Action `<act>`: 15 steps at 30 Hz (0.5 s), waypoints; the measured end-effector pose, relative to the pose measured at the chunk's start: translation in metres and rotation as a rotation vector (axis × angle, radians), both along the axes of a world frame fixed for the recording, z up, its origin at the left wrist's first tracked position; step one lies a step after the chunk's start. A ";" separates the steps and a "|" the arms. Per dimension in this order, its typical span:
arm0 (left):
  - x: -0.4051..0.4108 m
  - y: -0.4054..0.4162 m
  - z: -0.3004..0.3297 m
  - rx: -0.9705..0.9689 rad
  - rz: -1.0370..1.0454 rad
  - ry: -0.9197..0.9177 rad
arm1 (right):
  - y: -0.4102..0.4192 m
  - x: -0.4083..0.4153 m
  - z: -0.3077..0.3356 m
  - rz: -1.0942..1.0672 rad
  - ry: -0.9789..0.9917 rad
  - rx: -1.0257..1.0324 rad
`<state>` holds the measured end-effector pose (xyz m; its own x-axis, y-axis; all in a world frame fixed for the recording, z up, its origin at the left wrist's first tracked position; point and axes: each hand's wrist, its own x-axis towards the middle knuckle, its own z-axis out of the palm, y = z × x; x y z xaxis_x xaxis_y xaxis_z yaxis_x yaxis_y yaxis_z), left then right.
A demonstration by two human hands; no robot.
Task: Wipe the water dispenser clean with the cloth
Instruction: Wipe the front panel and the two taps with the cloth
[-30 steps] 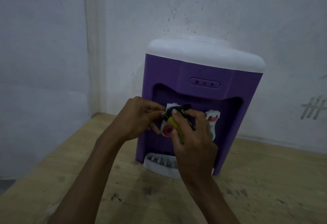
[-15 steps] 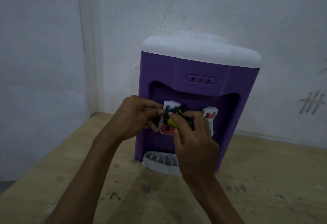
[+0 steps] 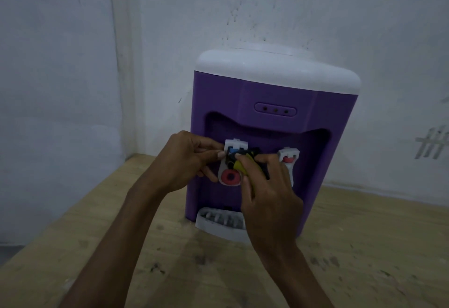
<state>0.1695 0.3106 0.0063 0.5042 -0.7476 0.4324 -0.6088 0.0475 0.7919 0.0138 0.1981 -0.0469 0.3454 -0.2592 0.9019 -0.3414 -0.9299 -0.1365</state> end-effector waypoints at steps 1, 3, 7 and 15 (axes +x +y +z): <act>0.000 0.000 0.000 0.002 0.000 0.005 | -0.001 -0.001 0.000 -0.001 -0.018 0.015; 0.000 0.000 0.000 0.003 0.001 -0.009 | 0.000 0.001 0.001 0.031 -0.021 0.022; 0.001 0.000 0.000 0.009 0.009 -0.030 | 0.011 0.010 0.002 0.076 0.037 -0.011; 0.000 0.000 0.000 0.001 -0.006 0.006 | 0.001 0.003 -0.018 0.063 0.044 -0.007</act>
